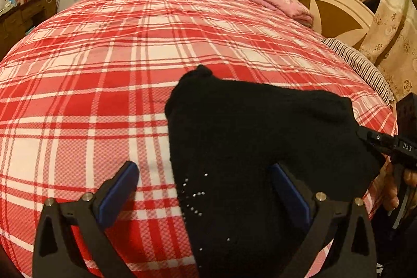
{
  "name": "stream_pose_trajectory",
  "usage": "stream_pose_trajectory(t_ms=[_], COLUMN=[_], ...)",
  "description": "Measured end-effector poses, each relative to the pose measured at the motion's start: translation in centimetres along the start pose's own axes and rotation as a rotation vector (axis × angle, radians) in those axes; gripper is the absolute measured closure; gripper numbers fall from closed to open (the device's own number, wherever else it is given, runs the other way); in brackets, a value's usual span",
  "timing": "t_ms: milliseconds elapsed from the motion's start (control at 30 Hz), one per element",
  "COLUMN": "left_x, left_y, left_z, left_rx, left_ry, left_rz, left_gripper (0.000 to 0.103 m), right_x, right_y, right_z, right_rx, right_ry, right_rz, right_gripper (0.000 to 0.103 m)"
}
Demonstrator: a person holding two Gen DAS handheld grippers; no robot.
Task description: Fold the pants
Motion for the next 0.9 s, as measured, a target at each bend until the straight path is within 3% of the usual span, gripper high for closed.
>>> stream_pose_trajectory(t_ms=[233,267,300,333,467,533,667,800,900], left_x=[0.5,0.5,0.5,0.4,-0.2,-0.3,-1.5,-3.0,-4.3], left_y=[0.4,0.4,0.5,0.5,0.4,0.2,0.2,0.3,0.5], left_z=[0.3,0.2,0.2,0.2,0.7,0.9,0.3,-0.3,-1.2], left_rx=[0.010,0.006,0.002,-0.001,-0.008,0.009,-0.024,-0.053,-0.091], left_ry=[-0.019,-0.024,-0.033,-0.043,-0.136,-0.143,-0.180,-0.204,-0.236], left_rz=[0.002,0.002,0.004,0.006,0.005,0.006,0.039,0.075,0.112], left_gripper=[0.000,0.000,0.000,0.005,0.048,0.056,0.082,0.091,0.092], right_x=[0.2,0.3,0.2,0.1,-0.7,-1.4,-3.2,-4.4,-4.3], right_y=[-0.1,-0.1,-0.1,-0.2,-0.2,-0.1,0.6,1.8,3.0], right_z=[-0.6,-0.7,-0.7,-0.7,-1.5,-2.2,-4.5,-7.2,-9.1], right_rx=[-0.020,-0.024,-0.025,-0.024,-0.043,-0.061,-0.110,-0.174,-0.216], right_ry=[0.004,0.002,0.002,0.009,0.029,0.037,0.063,0.097,0.125], right_rz=[0.014,0.015,0.016,0.015,0.026,0.044,0.082,0.095,0.087], right_gripper=[0.045,0.047,0.055,0.063,0.070,0.072,0.073,0.073,0.073])
Point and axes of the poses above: each gripper's, at about its wrist camera, not at the fingertips, and x roughly the way its jaws point, z to its right, y to its top, the point moved 2 cm from there along x, roughly the way its jaws point, and after that the axes turned 9 degrees about -y, right-handed, at the moved point
